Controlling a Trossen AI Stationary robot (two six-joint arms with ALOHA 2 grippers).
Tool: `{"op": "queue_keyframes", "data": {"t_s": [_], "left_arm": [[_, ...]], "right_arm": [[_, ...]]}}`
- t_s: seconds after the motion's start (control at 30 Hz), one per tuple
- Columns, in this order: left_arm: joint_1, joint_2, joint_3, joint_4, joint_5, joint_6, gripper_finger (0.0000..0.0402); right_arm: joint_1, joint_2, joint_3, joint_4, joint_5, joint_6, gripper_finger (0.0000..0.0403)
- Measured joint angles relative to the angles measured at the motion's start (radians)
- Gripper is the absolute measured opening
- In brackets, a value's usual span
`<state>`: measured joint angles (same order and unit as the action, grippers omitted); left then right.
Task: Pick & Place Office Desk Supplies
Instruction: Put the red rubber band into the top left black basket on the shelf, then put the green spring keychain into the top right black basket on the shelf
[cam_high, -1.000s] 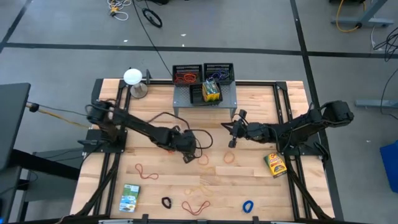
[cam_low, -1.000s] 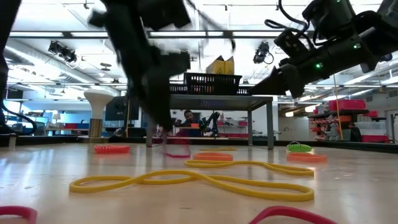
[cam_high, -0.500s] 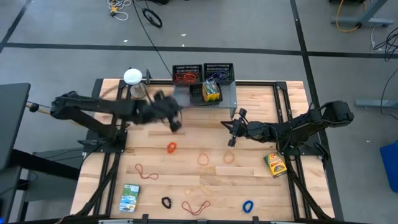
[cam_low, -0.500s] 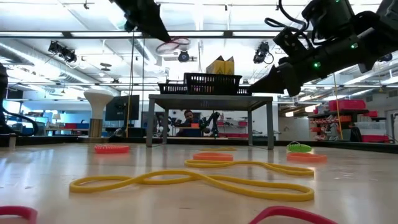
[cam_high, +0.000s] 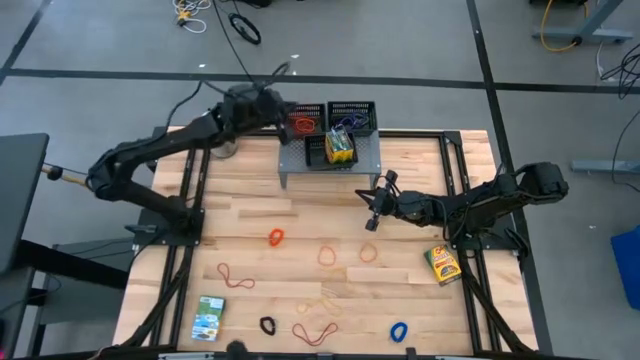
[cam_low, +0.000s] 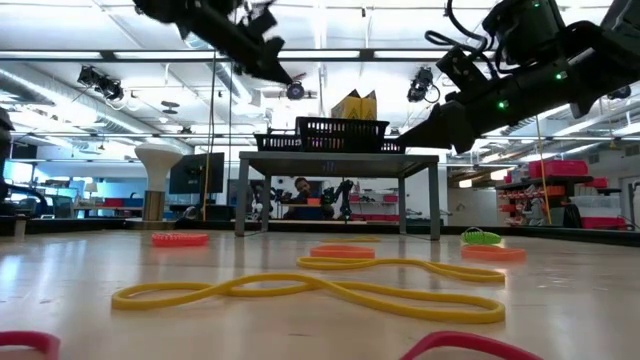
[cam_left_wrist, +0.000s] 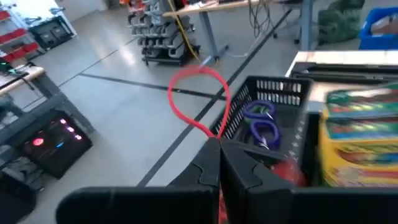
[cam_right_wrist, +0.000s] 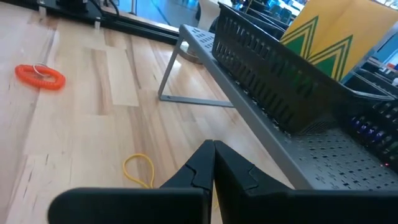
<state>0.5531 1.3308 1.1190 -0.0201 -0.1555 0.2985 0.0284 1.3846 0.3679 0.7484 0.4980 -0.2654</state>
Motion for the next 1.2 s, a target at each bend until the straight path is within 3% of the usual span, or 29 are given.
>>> {"op": "queue_keyframes", "data": {"t_s": [0.33, 0.6, 0.97, 1.07, 1.2], "left_arm": [[0.139, 0.183, -0.001, 0.073, 0.122, 0.022, 0.0005], [0.132, 0.210, -0.001, 0.037, 0.134, -0.022, 0.0085], [0.101, 0.102, -0.001, -0.046, 0.131, -0.007, 0.0177], [0.074, 0.033, -0.003, -0.111, 0.129, -0.011, 0.0171], [-0.028, -0.057, -0.073, -0.143, 0.173, 0.005, 0.0125]], "right_arm": [[0.000, 0.000, 0.000, 0.004, 0.000, -0.005, 0.0015], [0.000, 0.000, 0.000, 0.005, 0.000, -0.005, 0.0015], [0.000, 0.000, 0.000, 0.039, 0.000, -0.008, 0.0015], [0.000, 0.000, 0.000, 0.045, 0.000, 0.015, 0.0015], [0.000, 0.000, 0.000, 0.049, 0.000, 0.024, 0.0015]]}}
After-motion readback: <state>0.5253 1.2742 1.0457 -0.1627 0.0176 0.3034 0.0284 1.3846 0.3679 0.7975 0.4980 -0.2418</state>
